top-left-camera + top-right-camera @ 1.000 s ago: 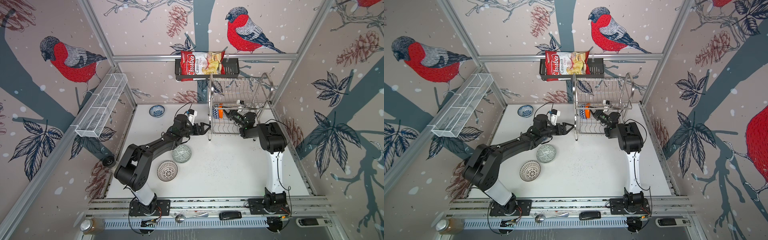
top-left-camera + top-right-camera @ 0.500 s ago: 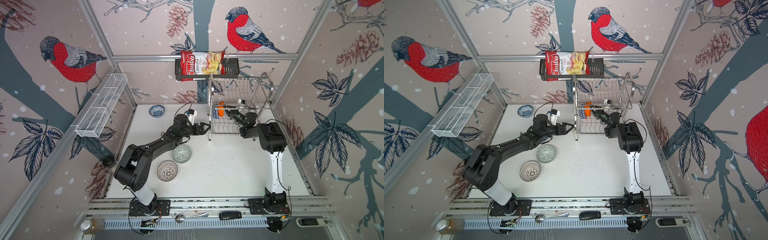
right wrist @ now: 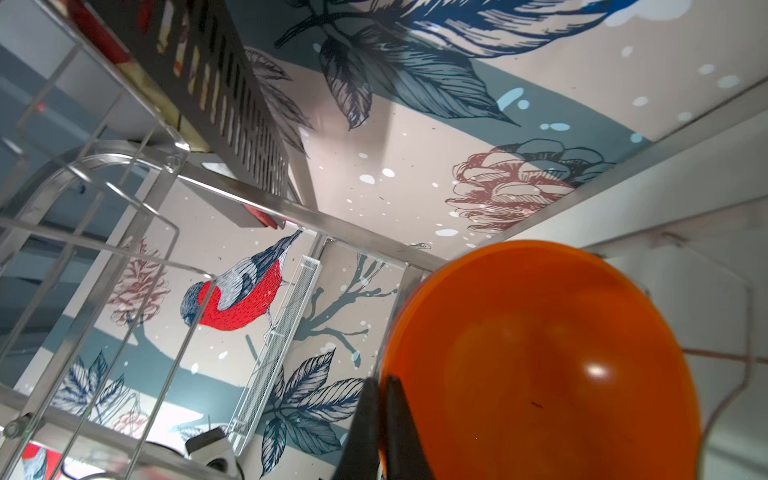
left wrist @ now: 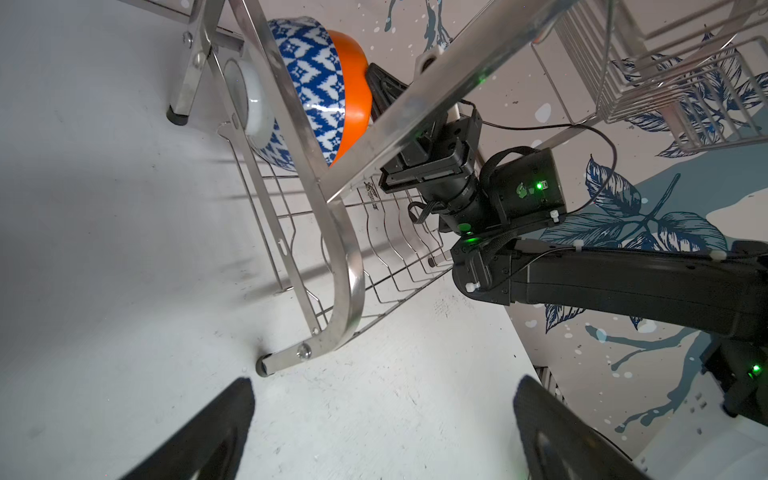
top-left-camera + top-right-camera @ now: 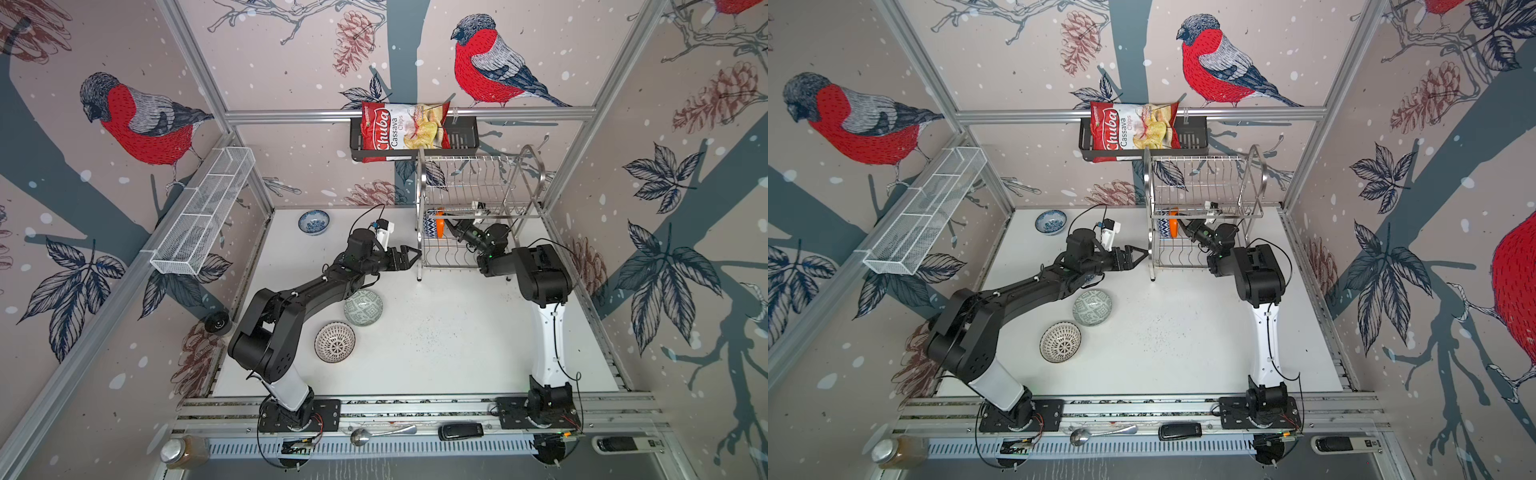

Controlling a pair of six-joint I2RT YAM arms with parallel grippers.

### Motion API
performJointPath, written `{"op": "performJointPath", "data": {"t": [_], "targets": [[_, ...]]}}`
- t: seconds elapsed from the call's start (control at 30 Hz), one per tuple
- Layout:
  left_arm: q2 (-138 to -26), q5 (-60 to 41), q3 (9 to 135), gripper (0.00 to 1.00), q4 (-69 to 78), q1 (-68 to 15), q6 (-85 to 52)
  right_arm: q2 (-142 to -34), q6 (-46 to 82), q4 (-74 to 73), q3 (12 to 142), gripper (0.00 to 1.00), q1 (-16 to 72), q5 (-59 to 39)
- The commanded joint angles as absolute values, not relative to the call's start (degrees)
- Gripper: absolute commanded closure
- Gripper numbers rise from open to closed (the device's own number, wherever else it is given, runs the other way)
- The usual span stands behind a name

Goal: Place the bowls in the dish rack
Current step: 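Lower the orange bowl upright between the rack wires beside the other bowls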

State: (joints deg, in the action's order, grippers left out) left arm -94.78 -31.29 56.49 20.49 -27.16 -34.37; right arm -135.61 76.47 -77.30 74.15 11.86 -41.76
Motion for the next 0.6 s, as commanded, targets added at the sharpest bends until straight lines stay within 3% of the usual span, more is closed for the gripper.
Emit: {"op": "performJointPath", "data": {"t": [0.0, 0.57], "targets": [[-94.29, -31.01, 56.82, 0.02, 21.18, -27.08, -33.30, -137.87, 75.72, -74.63, 73.92, 1.00, 12.26, -42.41], [-94.31, -30.99, 56.80, 0.02, 21.01, -27.11, -33.18, -136.86, 72.49, -71.15, 73.71, 1.00, 11.96, -42.13]]}}
